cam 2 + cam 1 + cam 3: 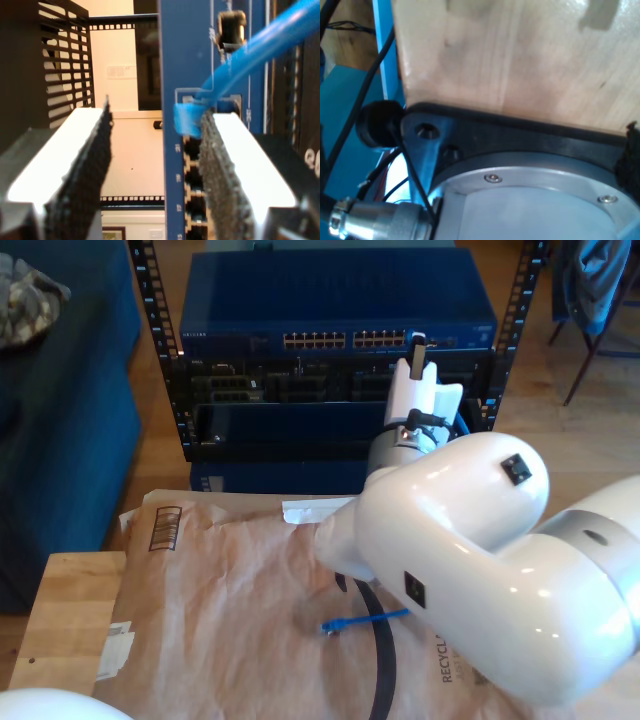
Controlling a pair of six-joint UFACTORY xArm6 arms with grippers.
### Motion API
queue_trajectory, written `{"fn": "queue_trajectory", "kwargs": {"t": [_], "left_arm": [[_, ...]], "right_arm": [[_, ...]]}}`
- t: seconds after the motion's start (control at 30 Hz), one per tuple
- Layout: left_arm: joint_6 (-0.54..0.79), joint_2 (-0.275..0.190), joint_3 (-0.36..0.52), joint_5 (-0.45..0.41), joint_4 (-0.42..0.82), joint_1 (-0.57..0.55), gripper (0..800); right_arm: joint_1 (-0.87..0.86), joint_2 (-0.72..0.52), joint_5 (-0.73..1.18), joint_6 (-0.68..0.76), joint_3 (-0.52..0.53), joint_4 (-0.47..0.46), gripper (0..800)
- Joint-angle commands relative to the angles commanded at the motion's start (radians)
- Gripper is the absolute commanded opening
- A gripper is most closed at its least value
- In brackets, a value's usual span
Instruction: Grab the cable and plug it in
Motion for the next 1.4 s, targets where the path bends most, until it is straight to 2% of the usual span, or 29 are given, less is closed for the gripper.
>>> {"fn": "queue_trajectory", "kwargs": {"t": [0.07, 0.23, 0.37, 0.43, 0.5, 0.67, 0.77, 0.8, 0.93, 1.03, 1.3, 1.4], "left_arm": [[0.000, 0.000, 0.000, 0.000, 0.000, 0.000, 800], [0.000, 0.000, 0.000, 0.000, 0.000, 0.000, 800], [0.000, 0.000, 0.000, 0.000, 0.000, 0.000, 800], [0.000, 0.000, 0.000, -0.002, 0.000, 0.000, 799], [0.000, 0.000, 0.000, -0.002, 0.000, 0.000, 800], [0.000, 0.000, 0.000, -0.002, 0.000, 0.000, 800], [0.000, 0.000, 0.000, -0.002, 0.000, 0.000, 799], [0.000, 0.000, 0.000, -0.002, 0.000, 0.000, 800], [0.000, 0.000, 0.000, -0.002, 0.000, 0.000, 800], [0.000, 0.000, 0.000, -0.002, 0.000, 0.000, 799], [0.000, 0.000, 0.000, 0.000, 0.000, 0.000, 800], [0.000, 0.000, 0.000, -0.002, 0.000, 0.000, 800]], "right_arm": [[0.000, -0.048, 0.008, -0.002, 0.071, -0.005, 313], [-0.008, -0.187, 0.094, -0.002, 0.222, -0.074, 414], [-0.057, -0.313, 0.146, -0.002, 0.328, -0.181, 457], [-0.107, -0.391, 0.261, -0.003, 0.374, -0.233, 595], [-0.155, -0.462, 0.416, -0.009, 0.405, -0.267, 680], [-0.305, -0.605, 0.629, -0.087, 0.462, -0.404, 700], [-0.436, -0.701, 0.845, -0.095, 0.503, -0.491, 792], [-0.476, -0.730, 0.930, -0.097, 0.519, -0.526, 796], [-0.660, -0.786, 1.114, -0.097, 0.505, -0.687, 796], [-0.730, -0.792, 1.211, -0.094, 0.473, -0.810, 797], [-0.919, -0.835, 1.738, -0.104, 0.331, -0.835, 797], [-0.962, -0.842, 1.854, -0.229, 0.319, -0.875, 797]]}}
